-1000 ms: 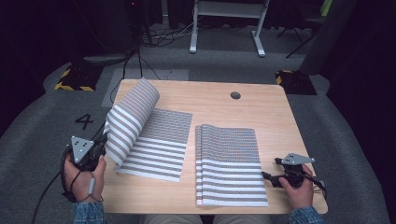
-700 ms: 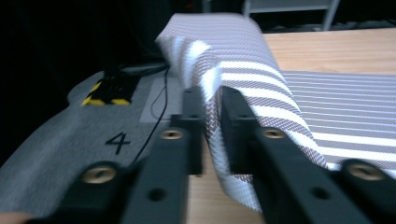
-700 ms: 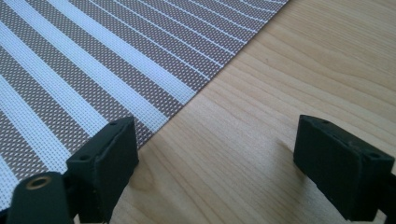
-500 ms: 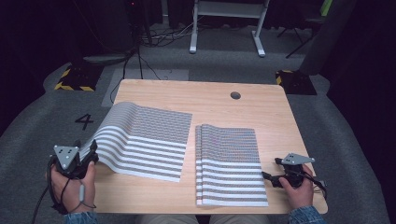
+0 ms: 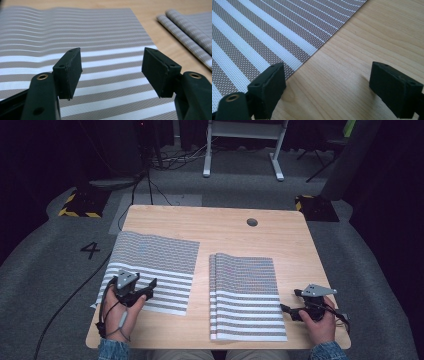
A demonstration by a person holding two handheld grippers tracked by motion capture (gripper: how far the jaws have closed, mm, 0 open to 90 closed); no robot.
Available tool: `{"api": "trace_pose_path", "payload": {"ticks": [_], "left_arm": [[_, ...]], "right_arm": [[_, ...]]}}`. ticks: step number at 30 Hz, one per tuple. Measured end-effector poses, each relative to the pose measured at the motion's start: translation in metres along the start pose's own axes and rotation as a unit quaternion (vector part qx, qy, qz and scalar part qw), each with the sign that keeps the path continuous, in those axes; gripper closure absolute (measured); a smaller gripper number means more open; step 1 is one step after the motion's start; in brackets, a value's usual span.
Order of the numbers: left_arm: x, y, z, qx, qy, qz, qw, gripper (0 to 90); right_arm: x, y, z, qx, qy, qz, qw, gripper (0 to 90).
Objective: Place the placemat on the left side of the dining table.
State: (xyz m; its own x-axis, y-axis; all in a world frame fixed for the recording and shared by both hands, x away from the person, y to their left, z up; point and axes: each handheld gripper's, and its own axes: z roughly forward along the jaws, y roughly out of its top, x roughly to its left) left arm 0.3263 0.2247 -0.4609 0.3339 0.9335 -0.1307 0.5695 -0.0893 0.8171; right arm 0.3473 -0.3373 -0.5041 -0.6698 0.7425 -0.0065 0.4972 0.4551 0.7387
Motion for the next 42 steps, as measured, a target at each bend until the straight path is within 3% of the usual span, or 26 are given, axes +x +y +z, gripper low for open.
{"api": "trace_pose_path", "payload": {"ticks": [7,11,14,18,19,21,28,33,36,39,42], "left_arm": [[-0.017,-0.007,0.024,0.046,-0.024,0.021,0.9984,29.6],[-0.025,-0.012,0.036,0.091,-0.026,0.048,0.9943,28.1],[-0.028,-0.016,0.042,0.123,-0.029,0.047,0.9909,24.8],[-0.031,-0.019,0.045,0.123,-0.024,0.059,0.9904,19.1],[-0.033,-0.02,0.046,0.123,-0.017,0.08,0.989,18.5],[-0.033,-0.022,0.047,0.114,-0.015,0.075,0.9905,18.3],[-0.034,-0.021,0.049,0.11,-0.014,0.072,0.9913,19.3],[-0.026,-0.018,0.053,0.095,-0.015,0.074,0.9927,31.0],[-0.021,-0.016,0.054,0.083,-0.009,0.075,0.9937,46.9],[-0.016,-0.014,0.055,0.08,-0.005,0.085,0.9932,66.7],[-0.014,-0.012,0.058,0.08,0.001,0.095,0.9923,78.3]], "right_arm": [[0.0,0.0,0.0,0.0,0.001,-0.001,1.0,13.7],[0.0,0.0,0.0,0.0,0.001,-0.001,1.0,13.7],[0.0,0.0,0.0,0.0,0.001,-0.001,1.0,13.7],[0.0,0.0,0.0,0.0,0.002,-0.001,1.0,13.7],[0.0,0.0,0.0,0.0,0.001,-0.001,1.0,13.7],[0.0,0.0,0.0,0.0,0.001,-0.001,1.0,13.7],[0.0,0.0,0.0,0.0,0.001,-0.001,1.0,13.7],[0.0,0.0,0.0,0.0,0.001,-0.001,1.0,13.7],[0.0,0.0,0.0,0.0,0.001,-0.001,1.0,13.7],[0.0,0.0,0.0,0.0,0.001,-0.001,1.0,13.7],[0.0,0.0,0.0,0.001,0.001,0.0,1.0,13.7]]}}
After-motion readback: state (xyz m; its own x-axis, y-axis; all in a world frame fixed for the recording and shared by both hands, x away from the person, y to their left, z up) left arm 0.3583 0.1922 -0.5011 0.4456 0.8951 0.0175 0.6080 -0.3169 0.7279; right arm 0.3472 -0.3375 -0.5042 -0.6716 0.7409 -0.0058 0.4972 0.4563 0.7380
